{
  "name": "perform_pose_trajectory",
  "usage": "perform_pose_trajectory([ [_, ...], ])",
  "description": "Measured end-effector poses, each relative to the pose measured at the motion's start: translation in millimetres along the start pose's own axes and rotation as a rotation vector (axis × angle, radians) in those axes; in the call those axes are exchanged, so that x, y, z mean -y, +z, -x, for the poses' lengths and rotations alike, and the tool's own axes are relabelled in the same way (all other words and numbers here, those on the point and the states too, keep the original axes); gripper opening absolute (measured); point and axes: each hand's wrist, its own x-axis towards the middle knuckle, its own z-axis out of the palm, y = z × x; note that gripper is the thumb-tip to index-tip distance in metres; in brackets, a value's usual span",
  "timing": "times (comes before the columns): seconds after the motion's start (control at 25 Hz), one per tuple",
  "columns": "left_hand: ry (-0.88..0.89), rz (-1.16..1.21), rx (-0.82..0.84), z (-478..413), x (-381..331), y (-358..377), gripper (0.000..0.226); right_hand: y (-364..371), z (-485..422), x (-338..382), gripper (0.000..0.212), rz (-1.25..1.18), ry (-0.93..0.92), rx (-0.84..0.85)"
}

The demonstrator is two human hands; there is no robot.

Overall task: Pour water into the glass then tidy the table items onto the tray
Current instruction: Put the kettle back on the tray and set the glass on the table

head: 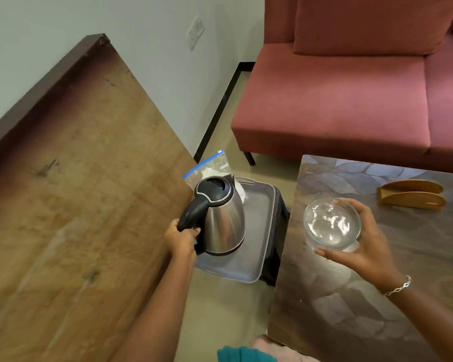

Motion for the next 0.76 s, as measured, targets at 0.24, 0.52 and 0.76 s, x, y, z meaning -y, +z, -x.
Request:
perform_pose_trajectory([
  [0.24, -0.100, 0.073, -0.129, -28, 33, 10, 0.033, 14, -11, 5, 0.093, 0.017, -0.002, 0.019],
  [0.52, -0.090, -0.070, -0.310, -29, 63, 24, 0.030, 11, -17, 12, 0.094, 0.048, 0.004, 0.037],
  [0.76, -0.057, -0.136, -0.219, -33, 90, 10, 0.031, 13, -18, 16, 0.103, 0.050, 0.023, 0.052],
])
